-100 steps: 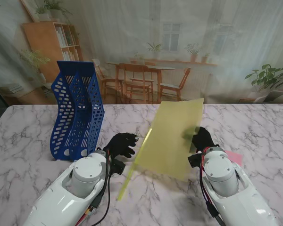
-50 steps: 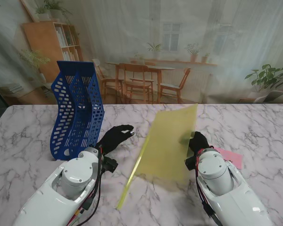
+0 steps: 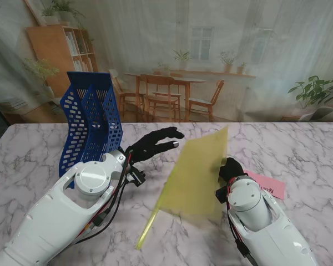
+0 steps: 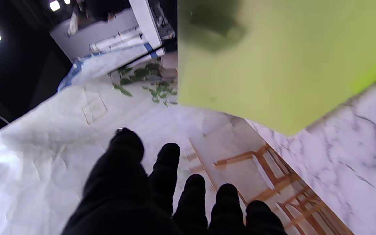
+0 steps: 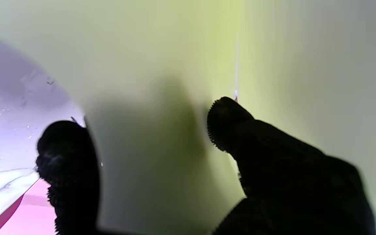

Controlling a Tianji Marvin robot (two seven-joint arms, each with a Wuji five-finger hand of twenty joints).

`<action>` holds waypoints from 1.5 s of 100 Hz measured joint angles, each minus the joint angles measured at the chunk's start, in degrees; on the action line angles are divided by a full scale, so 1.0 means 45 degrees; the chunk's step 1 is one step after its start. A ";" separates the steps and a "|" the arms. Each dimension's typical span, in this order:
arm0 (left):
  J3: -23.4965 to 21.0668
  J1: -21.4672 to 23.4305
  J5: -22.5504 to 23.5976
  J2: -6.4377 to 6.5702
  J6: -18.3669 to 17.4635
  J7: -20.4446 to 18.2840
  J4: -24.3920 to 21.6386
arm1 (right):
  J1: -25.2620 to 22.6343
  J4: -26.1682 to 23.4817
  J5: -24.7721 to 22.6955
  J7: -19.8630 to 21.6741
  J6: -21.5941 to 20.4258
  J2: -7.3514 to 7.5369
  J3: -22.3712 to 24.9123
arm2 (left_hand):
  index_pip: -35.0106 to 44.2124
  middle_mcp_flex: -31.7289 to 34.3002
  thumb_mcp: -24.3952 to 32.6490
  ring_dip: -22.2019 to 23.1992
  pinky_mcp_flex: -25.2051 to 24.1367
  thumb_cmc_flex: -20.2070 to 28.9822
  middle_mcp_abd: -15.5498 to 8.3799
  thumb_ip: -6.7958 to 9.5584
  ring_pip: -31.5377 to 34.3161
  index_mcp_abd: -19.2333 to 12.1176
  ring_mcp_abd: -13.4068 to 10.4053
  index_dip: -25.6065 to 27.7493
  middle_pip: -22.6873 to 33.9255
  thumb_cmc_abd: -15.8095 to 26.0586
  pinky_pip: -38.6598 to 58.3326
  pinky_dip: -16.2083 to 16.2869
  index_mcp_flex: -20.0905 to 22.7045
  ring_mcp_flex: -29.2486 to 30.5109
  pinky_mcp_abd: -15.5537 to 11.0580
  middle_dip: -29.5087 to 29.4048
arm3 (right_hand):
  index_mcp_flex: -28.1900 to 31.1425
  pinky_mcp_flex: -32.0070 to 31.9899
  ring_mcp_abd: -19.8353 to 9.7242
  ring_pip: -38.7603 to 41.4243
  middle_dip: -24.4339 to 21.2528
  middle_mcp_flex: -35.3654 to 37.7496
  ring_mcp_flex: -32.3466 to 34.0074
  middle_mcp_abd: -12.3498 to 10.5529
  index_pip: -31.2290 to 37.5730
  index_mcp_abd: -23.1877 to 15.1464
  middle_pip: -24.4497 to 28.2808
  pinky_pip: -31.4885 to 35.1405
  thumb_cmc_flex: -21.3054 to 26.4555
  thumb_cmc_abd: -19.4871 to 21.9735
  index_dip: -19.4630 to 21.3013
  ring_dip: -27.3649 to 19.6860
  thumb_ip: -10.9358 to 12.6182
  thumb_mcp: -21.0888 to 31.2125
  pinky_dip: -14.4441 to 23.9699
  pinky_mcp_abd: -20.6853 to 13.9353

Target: Open the sliding file folder, put the receipt in and insert it into the document holder

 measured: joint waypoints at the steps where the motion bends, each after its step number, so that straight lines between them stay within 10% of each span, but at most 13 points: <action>1: 0.0106 -0.0118 0.0005 0.0002 -0.0075 -0.0067 0.0085 | -0.0011 -0.0046 -0.0016 0.0037 0.0031 0.0007 0.0000 | -0.0062 -0.0001 0.0031 -0.0033 0.0012 0.0188 -0.0056 0.0000 -0.0003 -0.0127 -0.0055 0.0000 -0.0002 0.0003 0.0000 0.0000 -0.0107 0.0000 -0.0034 -0.0069 | 0.0000 0.0007 0.0003 0.0264 0.0000 0.0000 0.0000 0.0000 0.0000 0.0041 0.0010 0.0023 0.0000 0.0000 -0.0071 0.0011 0.0000 0.0000 0.0002 0.0001; 12: 0.1220 -0.1315 0.0176 0.0019 -0.0554 -0.0864 0.0851 | -0.0087 -0.0544 -0.0195 0.0604 0.0424 0.0118 -0.0027 | -0.0400 -0.0349 0.4550 -0.0459 0.0123 0.0313 -0.0602 0.0169 -0.0226 -0.1095 -0.0337 -0.0464 -0.0140 -0.0533 0.0000 0.0001 -0.0799 -0.0001 -0.0486 -0.0628 | 0.0016 0.0110 0.0003 0.0292 0.0000 0.0017 0.0012 0.0000 -0.0008 0.0132 0.0036 0.0132 0.0000 0.0002 -0.0260 0.0120 0.0000 0.0000 0.0004 0.0023; 22: 0.2292 -0.2303 0.0441 0.0040 -0.0670 -0.1272 0.1287 | -0.0092 -0.0752 -0.0216 0.0799 0.0534 0.0193 -0.0075 | -0.0756 -0.0531 0.7705 -0.0830 0.0170 -0.0485 -0.0799 0.1351 -0.0647 -0.1724 -0.0702 -0.1029 -0.0728 -0.1310 0.0000 -0.0074 -0.1182 -0.0001 -0.0891 -0.1100 | 0.0135 0.0151 0.0003 0.0300 0.0000 0.0026 0.0012 0.0000 -0.0035 0.0147 0.0043 0.0134 0.0001 0.0004 -0.0273 0.0123 0.0000 0.0000 0.0004 0.0024; 36: 0.3454 -0.3451 0.0502 -0.0014 -0.1162 -0.1928 0.2032 | -0.0085 -0.0855 -0.0190 0.0988 0.0629 0.0249 -0.0109 | -0.1030 -0.1124 0.9508 -0.2503 0.0223 -0.1225 -0.0943 0.3358 -0.1083 -0.2343 -0.0838 -0.1460 -0.1660 -0.1662 0.0000 -0.0480 -0.1630 -0.0240 -0.1112 -0.2241 | 0.0135 0.0154 0.0003 0.0301 0.0000 0.0029 0.0012 0.0000 -0.0035 0.0149 0.0043 0.0134 0.0002 0.0011 -0.0403 0.0127 0.0000 0.0001 0.0006 0.0025; 50: 0.4431 -0.4303 0.0999 -0.0151 -0.1859 -0.1938 0.2757 | -0.0013 -0.0813 -0.0082 0.1091 0.0667 0.0264 -0.0170 | -0.1083 -0.1261 0.9960 -0.3236 0.0225 -0.1446 -0.0943 0.4257 -0.1232 -0.2693 -0.0838 -0.1462 -0.1765 -0.1662 0.0000 -0.0487 -0.1933 -0.0306 -0.1083 -0.2434 | 0.0136 0.0154 0.0003 0.0302 0.0000 0.0029 0.0012 0.0000 -0.0035 0.0152 0.0044 0.0137 0.0002 0.0031 -0.0410 0.0127 0.0000 0.0001 0.0006 0.0026; 96: 0.6918 -0.6494 0.1523 -0.1137 -0.2224 -0.1881 0.4682 | 0.0299 -0.0487 0.0220 0.1388 0.0849 0.0265 -0.0373 | 0.0849 -0.1261 0.9965 -0.3251 0.0231 -0.0947 -0.0926 0.3651 -0.1235 -0.2357 -0.0835 -0.0037 -0.1765 -0.1943 0.0000 -0.0488 -0.1018 -0.0432 -0.1099 -0.2434 | 0.0127 0.0139 0.0003 0.0304 0.0000 0.0029 0.0012 0.0000 -0.0035 0.0277 0.0161 0.0138 0.0004 0.0272 -0.0412 0.0127 0.0000 0.0001 0.0006 0.0030; 125: 0.7911 -0.7353 0.3130 -0.1389 -0.3820 -0.1726 0.5467 | 0.0217 -0.0475 0.0366 0.1536 0.0869 0.0281 -0.0297 | 0.3440 -0.1263 0.8917 -0.3256 0.0232 -0.3187 -0.0776 0.3597 -0.1236 -0.1514 -0.0831 0.1697 -0.1765 -0.1790 0.0000 -0.0488 -0.0674 -0.0432 -0.1105 -0.2452 | 0.0115 0.0024 0.0008 0.0294 0.0000 0.0009 0.0012 0.0000 -0.0049 0.0335 0.0263 0.0140 0.0145 0.0385 -0.0414 0.0127 0.0000 -0.0185 0.0006 0.0031; 138: 0.7811 -0.7360 0.3457 -0.1133 -0.4304 -0.1763 0.5266 | 0.0161 -0.0509 0.0369 0.1540 0.0848 0.0279 -0.0231 | 0.3810 -0.1263 0.8640 -0.3350 0.0251 -0.3440 -0.0776 0.1305 -0.1236 -0.1177 -0.0830 0.1907 -0.1765 -0.2642 0.0000 -0.0488 -0.0674 -0.0432 -0.1132 -0.2452 | 0.0115 0.0020 0.0007 0.0294 0.0002 0.0007 0.0012 0.0000 -0.0050 0.0336 0.0309 0.0142 0.0145 0.0385 -0.0414 0.0034 0.0000 -0.0185 0.0006 0.0032; 144: 0.7683 -0.7322 0.3819 -0.0930 -0.4644 -0.1785 0.5095 | 0.0149 -0.0510 0.0393 0.1536 0.0846 0.0274 -0.0213 | 0.3980 -0.1263 0.5856 -0.3358 0.0252 -0.2814 -0.0776 0.0507 -0.1236 -0.0995 -0.0826 0.1891 -0.1765 -0.2573 0.0000 -0.0488 -0.0558 -0.0432 -0.1140 -0.2452 | 0.0115 0.0002 0.0007 0.0293 0.0002 0.0006 0.0012 0.0000 -0.0049 0.0337 0.0310 0.0142 0.0146 0.0385 -0.0414 0.0006 0.0000 -0.0186 0.0006 0.0032; 150: 0.7589 -0.7309 0.4307 -0.0712 -0.5014 -0.1804 0.4950 | 0.0139 -0.0510 0.0428 0.1518 0.0846 0.0271 -0.0191 | 0.4605 -0.1263 0.1939 -0.3364 0.0259 -0.2768 -0.0808 0.0497 -0.1236 -0.0926 -0.0808 0.2028 -0.1765 -0.0846 0.0000 -0.0488 0.0227 -0.0432 -0.1246 -0.2453 | 0.0115 -0.0009 0.0007 0.0288 0.0002 0.0004 0.0012 0.0000 -0.0049 0.0339 0.0314 0.0142 0.0159 0.0385 -0.0414 0.0004 0.0000 -0.0190 0.0006 0.0032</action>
